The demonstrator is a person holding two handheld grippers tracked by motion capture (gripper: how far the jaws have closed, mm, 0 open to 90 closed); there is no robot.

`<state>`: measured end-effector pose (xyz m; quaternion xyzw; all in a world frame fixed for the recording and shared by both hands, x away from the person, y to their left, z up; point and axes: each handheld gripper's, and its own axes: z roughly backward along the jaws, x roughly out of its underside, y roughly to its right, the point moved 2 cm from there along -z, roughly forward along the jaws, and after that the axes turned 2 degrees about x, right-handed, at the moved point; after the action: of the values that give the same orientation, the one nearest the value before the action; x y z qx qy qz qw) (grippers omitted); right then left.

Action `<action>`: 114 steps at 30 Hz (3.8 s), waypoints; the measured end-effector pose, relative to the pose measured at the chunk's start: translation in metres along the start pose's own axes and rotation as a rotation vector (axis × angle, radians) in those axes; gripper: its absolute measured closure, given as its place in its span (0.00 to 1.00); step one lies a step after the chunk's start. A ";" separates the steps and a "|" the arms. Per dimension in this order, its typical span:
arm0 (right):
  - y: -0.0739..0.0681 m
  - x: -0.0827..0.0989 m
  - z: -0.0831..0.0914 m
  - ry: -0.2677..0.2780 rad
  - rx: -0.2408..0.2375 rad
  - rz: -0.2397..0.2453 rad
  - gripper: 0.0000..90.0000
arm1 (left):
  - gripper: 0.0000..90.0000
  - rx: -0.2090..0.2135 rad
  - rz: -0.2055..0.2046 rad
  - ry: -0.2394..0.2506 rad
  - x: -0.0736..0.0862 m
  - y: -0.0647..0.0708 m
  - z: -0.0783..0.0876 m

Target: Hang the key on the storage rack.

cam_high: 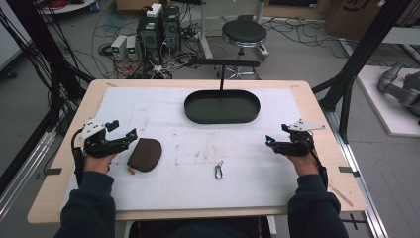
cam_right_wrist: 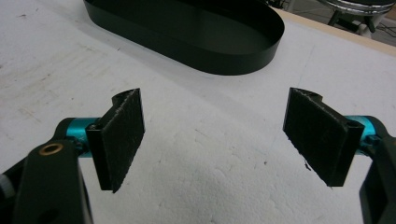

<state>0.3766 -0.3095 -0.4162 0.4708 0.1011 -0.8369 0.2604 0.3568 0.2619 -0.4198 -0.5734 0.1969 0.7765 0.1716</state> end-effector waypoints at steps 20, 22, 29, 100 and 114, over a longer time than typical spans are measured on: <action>-0.023 -0.008 -0.001 0.031 -0.107 0.046 0.32 | 0.23 0.010 0.000 -0.013 0.001 0.004 -0.001; -0.039 -0.015 -0.003 0.044 -0.177 0.069 0.41 | 0.23 0.016 -0.002 -0.019 0.001 0.005 0.000; -0.076 -0.022 -0.018 -0.001 -0.294 0.119 0.50 | 0.24 0.017 0.010 -0.021 0.002 0.004 -0.001; -0.033 -0.055 -0.015 -0.047 -0.298 0.072 1.00 | 0.27 0.007 0.022 -0.044 0.006 0.001 -0.001; 0.023 -0.111 -0.033 0.034 -0.207 0.026 1.00 | 0.27 0.008 0.015 -0.058 0.007 0.001 -0.003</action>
<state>0.4598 -0.2774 -0.3386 0.4566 0.1854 -0.8105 0.3166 0.3567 0.2597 -0.4271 -0.5486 0.1991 0.7933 0.1735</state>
